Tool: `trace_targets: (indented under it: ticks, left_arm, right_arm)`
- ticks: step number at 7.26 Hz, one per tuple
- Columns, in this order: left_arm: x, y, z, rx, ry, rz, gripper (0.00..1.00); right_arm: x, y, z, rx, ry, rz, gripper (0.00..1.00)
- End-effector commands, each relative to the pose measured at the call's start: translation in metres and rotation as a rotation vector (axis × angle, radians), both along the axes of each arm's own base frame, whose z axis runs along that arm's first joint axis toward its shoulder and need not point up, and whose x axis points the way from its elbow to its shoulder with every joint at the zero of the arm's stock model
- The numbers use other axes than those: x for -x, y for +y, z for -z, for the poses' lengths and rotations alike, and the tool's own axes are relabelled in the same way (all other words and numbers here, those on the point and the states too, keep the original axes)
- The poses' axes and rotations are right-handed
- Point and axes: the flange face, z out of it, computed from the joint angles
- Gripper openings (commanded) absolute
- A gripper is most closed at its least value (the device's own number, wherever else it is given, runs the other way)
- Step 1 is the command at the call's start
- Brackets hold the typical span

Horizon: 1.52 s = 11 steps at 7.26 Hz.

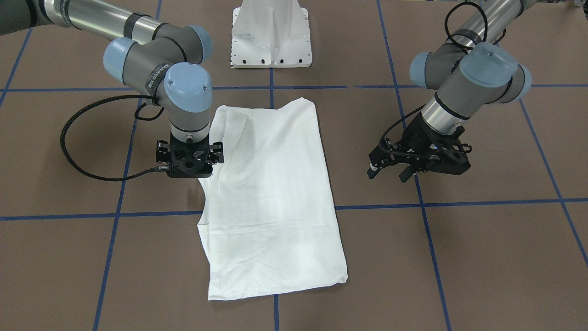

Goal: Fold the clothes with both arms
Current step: 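Hold the right gripper over the shirt's middle, smoothing it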

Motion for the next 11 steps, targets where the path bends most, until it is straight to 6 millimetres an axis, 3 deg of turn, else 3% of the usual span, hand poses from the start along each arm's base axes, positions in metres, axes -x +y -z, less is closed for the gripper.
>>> trace_targets:
  ticks: [1, 3, 5, 6, 9, 11]
  left_arm:
    - [-0.001, 0.001, -0.004, 0.001, -0.005, -0.003, 1.0]
    - [-0.003, 0.002, -0.004, -0.001, -0.004, -0.008, 1.0]
    - [-0.006, 0.001, -0.007, 0.002, -0.01, -0.011, 1.0]
    - [-0.006, 0.001, -0.006, 0.001, -0.009, -0.011, 1.0]
    - [-0.007, 0.0, -0.007, 0.002, -0.01, -0.011, 1.0]
    - [-0.007, 0.0, -0.01, 0.008, -0.013, -0.01, 1.0]
  right_arm:
    - [0.031, 0.021, 0.016, 0.005, -0.001, -0.012, 1.0]
    - [0.047, 0.033, 0.011, 0.004, 0.019, -0.011, 1.0]
    - [0.054, 0.027, 0.009, -0.024, 0.032, -0.024, 1.0]
    - [0.063, 0.021, -0.002, -0.029, 0.028, -0.028, 1.0]
    - [0.063, 0.022, -0.01, -0.021, 0.042, -0.023, 1.0]
    - [0.05, 0.029, -0.003, -0.001, 0.066, -0.019, 1.0]
